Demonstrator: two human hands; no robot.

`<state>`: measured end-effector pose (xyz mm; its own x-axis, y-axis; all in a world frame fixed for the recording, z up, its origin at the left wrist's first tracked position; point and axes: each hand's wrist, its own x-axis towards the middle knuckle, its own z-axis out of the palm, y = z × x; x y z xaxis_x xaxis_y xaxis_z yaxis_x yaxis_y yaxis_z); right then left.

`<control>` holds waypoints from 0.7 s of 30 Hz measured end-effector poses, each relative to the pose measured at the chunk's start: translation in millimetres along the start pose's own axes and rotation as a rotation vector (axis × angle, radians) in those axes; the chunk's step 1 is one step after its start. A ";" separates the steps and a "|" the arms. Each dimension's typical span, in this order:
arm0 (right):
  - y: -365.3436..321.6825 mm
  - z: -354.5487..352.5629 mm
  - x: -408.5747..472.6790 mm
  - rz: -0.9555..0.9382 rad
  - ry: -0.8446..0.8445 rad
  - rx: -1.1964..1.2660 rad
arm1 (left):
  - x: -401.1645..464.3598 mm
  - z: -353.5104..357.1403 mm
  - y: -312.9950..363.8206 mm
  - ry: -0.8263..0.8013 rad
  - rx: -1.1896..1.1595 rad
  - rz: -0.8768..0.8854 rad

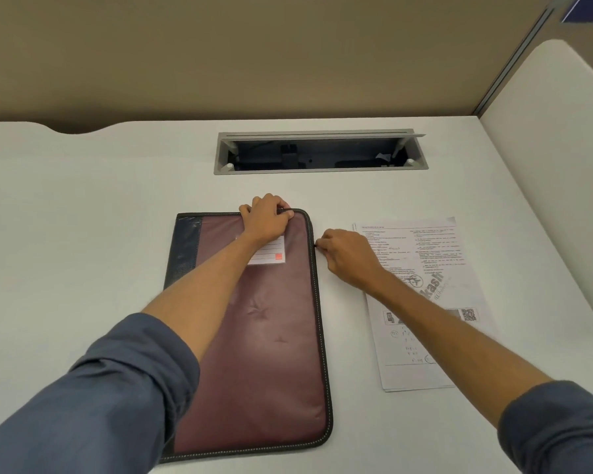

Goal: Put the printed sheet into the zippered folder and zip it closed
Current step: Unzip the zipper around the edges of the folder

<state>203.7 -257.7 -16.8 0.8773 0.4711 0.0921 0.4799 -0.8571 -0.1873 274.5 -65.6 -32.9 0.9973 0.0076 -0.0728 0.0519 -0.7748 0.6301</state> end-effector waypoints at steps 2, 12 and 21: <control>-7.8 0.4 -14.6 0.004 0.001 0.003 | -0.1 0.1 0.4 0.000 0.006 0.000; -52.6 -5.2 -102.1 0.033 -0.027 0.016 | 0.4 1.3 -0.8 0.013 0.053 0.010; -83.0 -1.7 -145.3 0.155 0.047 0.084 | -33.1 -7.8 12.3 -0.020 0.404 0.108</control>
<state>36.4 -255.4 -13.0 0.9412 0.3224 0.1008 0.3378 -0.8974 -0.2839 242.5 -70.4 -16.7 0.9945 -0.0964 -0.0407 -0.0811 -0.9561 0.2814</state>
